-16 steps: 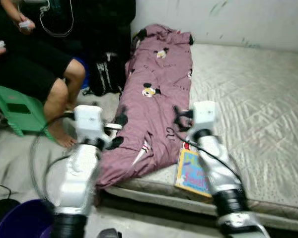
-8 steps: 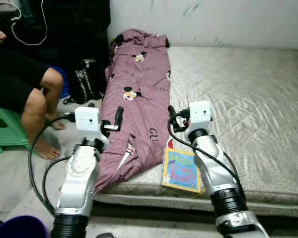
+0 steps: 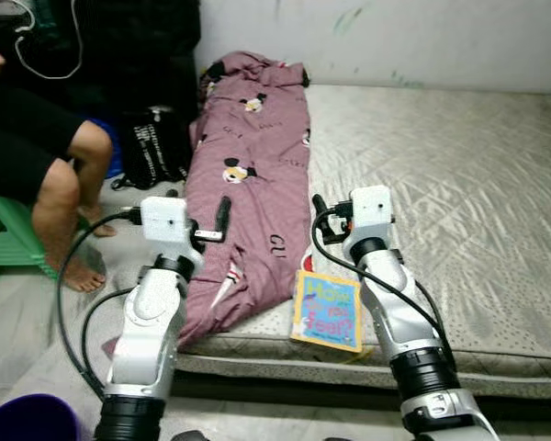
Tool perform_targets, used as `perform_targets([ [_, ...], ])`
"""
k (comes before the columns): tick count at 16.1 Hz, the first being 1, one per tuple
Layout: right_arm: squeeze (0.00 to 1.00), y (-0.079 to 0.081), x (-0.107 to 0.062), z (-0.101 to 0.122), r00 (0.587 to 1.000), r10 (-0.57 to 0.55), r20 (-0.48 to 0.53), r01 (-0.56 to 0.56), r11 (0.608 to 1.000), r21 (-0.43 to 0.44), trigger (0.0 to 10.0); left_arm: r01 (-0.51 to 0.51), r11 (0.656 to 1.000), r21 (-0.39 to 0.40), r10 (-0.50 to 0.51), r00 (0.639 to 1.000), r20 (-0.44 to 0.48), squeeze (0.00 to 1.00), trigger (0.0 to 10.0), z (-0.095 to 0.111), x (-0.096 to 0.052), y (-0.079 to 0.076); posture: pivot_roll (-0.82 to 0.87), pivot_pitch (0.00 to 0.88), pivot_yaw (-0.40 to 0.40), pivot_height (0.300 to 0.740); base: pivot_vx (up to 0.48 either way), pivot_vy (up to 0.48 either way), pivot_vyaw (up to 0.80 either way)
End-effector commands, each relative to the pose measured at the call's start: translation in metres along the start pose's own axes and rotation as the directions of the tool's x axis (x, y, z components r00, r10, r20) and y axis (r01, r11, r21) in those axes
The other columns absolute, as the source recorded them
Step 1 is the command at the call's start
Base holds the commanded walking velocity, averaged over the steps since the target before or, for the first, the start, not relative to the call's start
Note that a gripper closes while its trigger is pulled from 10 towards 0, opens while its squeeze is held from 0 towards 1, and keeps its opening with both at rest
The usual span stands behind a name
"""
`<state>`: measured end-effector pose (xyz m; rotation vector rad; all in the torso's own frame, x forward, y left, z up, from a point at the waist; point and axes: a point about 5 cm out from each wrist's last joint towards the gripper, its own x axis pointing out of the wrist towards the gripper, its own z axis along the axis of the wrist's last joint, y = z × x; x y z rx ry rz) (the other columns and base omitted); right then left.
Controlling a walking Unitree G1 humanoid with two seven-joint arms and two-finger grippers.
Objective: Clean up the room
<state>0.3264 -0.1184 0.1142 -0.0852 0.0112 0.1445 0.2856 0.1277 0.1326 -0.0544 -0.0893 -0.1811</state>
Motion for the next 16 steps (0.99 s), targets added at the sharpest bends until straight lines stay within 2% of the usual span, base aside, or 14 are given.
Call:
perform_targets([
  [1,0.00,0.0010,0.0028,0.0047,1.000,0.004,0.016,-0.004,1.000,0.008,10.0,0.000,1.000,0.011,0.000,1.000,0.000,0.00,10.0,0.0000,0.0000,0.0023,0.00,0.000,-0.001,0.740,0.000,-0.379,0.00],
  [16,0.00,-0.0014,0.0044,0.0044,1.000,0.002,0.011,-0.002,1.000,-0.002,10.0,-0.002,1.000,-0.005,0.002,1.000,0.000,0.00,10.0,-0.0007,0.0012,0.0006,-0.01,0.000,-0.008,0.740,0.000,-0.386,0.00],
])
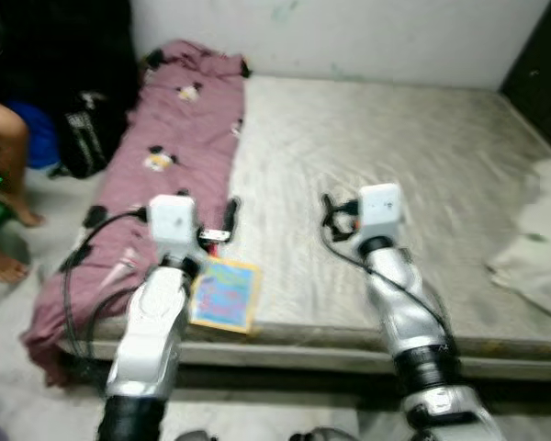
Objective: Clean up the room
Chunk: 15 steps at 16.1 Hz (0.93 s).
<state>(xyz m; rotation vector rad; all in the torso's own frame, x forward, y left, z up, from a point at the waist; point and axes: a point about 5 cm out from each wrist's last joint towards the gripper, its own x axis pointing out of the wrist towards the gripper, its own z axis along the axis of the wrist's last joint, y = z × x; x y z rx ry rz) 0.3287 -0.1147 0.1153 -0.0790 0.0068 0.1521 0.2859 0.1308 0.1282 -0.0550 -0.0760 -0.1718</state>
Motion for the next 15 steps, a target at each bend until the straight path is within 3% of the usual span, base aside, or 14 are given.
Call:
perform_targets([
  [1,0.00,-0.0049,0.0020,0.0032,1.000,-0.005,0.006,0.005,1.000,-0.009,10.0,0.006,1.000,-0.005,-0.006,1.000,0.014,0.00,10.0,0.0036,0.0023,-0.0027,-0.01,0.000,-0.012,0.740,0.000,-0.349,0.00],
  [9,0.00,-0.0048,0.0042,0.0035,1.000,-0.002,0.005,0.002,1.000,-0.011,10.0,0.007,1.000,-0.026,-0.006,0.999,0.045,0.00,10.0,0.0071,0.0030,-0.0014,-0.01,0.000,-0.014,0.740,0.000,0.000,0.00],
  [11,0.00,-0.0051,0.0046,0.0030,1.000,-0.004,0.001,0.004,1.000,-0.008,10.0,0.022,0.999,-0.034,-0.020,0.998,0.059,0.00,10.0,0.0086,0.0026,-0.0027,-0.01,0.000,-0.013,0.740,0.000,0.000,-0.53],
  [15,0.00,-0.0048,0.0050,0.0034,1.000,-0.005,0.004,0.005,1.000,-0.009,10.0,0.025,0.999,-0.034,-0.023,0.998,0.062,0.00,10.0,0.0088,0.0030,-0.0026,-0.01,0.000,-0.013,0.740,0.284,0.000,-0.24],
])
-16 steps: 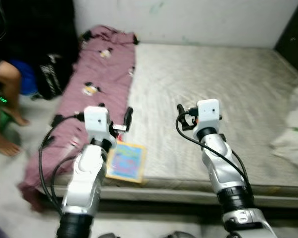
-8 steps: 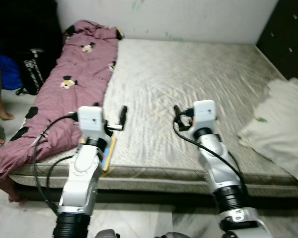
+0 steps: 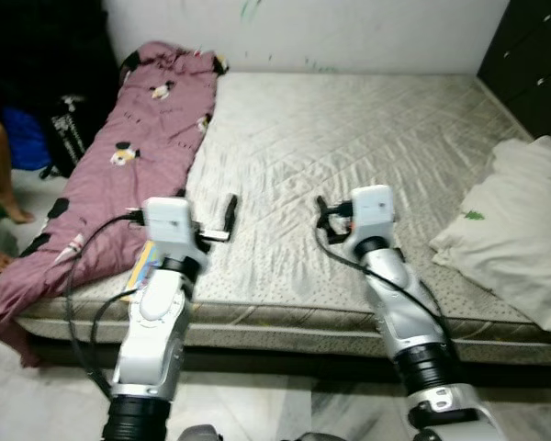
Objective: Clean up the room
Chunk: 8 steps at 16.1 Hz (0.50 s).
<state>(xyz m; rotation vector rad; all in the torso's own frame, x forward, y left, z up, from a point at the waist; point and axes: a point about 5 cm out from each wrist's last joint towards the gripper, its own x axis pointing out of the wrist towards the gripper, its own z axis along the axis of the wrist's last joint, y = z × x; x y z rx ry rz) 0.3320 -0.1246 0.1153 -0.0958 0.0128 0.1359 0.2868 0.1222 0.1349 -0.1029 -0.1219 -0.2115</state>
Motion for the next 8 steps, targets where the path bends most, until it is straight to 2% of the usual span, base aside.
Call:
perform_targets([
  [1,0.00,0.0055,0.0031,0.0043,1.000,0.011,0.013,-0.011,1.000,0.006,10.0,-0.013,1.000,0.011,0.013,1.000,0.014,0.00,10.0,0.0031,-0.0002,0.0056,-0.01,0.000,-0.013,0.740,0.296,0.000,0.00],
  [8,0.00,0.0056,0.0034,0.0040,1.000,0.017,0.014,-0.017,1.000,0.002,10.0,-0.004,1.000,0.014,0.004,1.000,0.015,0.00,10.0,0.0025,0.0003,0.0046,-0.01,0.000,-0.014,0.740,0.308,0.000,0.00],
])
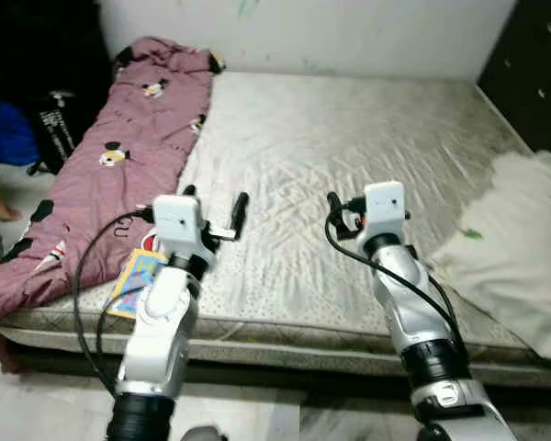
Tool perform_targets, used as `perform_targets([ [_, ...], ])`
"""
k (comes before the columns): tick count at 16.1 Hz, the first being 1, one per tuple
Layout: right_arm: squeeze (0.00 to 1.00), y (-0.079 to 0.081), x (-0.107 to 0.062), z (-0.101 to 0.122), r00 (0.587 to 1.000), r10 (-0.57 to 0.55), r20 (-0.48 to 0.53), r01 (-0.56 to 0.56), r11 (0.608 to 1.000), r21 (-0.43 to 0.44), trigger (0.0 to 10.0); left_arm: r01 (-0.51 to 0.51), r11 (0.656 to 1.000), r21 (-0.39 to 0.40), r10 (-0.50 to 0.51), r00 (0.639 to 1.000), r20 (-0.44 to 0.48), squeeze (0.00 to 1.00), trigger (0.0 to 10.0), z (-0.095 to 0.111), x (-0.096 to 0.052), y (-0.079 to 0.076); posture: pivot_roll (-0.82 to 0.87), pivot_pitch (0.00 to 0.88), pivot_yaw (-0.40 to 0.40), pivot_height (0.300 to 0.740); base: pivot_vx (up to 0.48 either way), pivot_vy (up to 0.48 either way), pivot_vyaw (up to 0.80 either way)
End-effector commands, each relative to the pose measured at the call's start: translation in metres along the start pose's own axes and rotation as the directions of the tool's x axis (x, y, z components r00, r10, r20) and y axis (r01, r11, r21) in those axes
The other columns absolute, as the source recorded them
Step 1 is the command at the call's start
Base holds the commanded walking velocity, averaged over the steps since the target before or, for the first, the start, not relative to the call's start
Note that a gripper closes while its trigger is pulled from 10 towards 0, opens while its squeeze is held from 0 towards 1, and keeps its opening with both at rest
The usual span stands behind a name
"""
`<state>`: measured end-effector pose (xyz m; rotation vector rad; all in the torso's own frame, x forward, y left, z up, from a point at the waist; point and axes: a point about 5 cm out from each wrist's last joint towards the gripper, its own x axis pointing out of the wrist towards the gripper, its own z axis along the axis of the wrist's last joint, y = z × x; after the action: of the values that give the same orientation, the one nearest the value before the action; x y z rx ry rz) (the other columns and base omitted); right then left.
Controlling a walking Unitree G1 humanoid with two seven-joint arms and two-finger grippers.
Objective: Clean up the room
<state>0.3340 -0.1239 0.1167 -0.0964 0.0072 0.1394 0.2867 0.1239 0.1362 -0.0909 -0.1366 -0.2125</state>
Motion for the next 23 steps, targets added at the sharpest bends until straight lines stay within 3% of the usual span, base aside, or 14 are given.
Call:
perform_targets([
  [1,0.00,0.0054,0.0014,0.0026,1.000,0.014,0.009,-0.014,1.000,0.004,10.0,-0.013,1.000,0.012,0.013,1.000,-0.016,0.00,10.0,-0.0006,0.0009,0.0032,-0.01,0.000,-0.014,0.740,0.266,0.000,0.00],
  [7,0.00,0.0063,0.0020,0.0012,1.000,0.015,0.004,-0.015,1.000,0.009,10.0,-0.006,0.999,0.034,0.006,1.000,-0.022,0.00,10.0,-0.0021,0.0016,0.0024,0.00,0.000,-0.013,0.740,0.000,0.000,-0.13],
  [9,0.00,0.0065,0.0023,0.0014,1.000,0.014,0.004,-0.015,1.000,0.010,10.0,-0.002,1.000,0.030,0.003,1.000,-0.017,0.00,10.0,-0.0013,0.0018,0.0023,0.00,0.000,-0.012,0.740,0.000,-0.390,-0.68],
  [18,0.00,0.0055,0.0037,0.0027,1.000,0.016,0.007,-0.016,1.000,0.000,10.0,-0.010,1.000,0.024,0.010,1.000,-0.010,0.00,10.0,-0.0004,0.0032,0.0019,-0.01,0.000,-0.017,0.740,0.000,-0.450,0.00],
  [23,0.00,0.0053,0.0040,0.0026,1.000,0.017,0.009,-0.017,1.000,-0.004,10.0,-0.005,1.000,-0.005,0.005,1.000,0.013,0.00,10.0,0.0018,0.0025,0.0022,-0.01,0.000,-0.018,0.740,0.000,0.000,0.00],
])
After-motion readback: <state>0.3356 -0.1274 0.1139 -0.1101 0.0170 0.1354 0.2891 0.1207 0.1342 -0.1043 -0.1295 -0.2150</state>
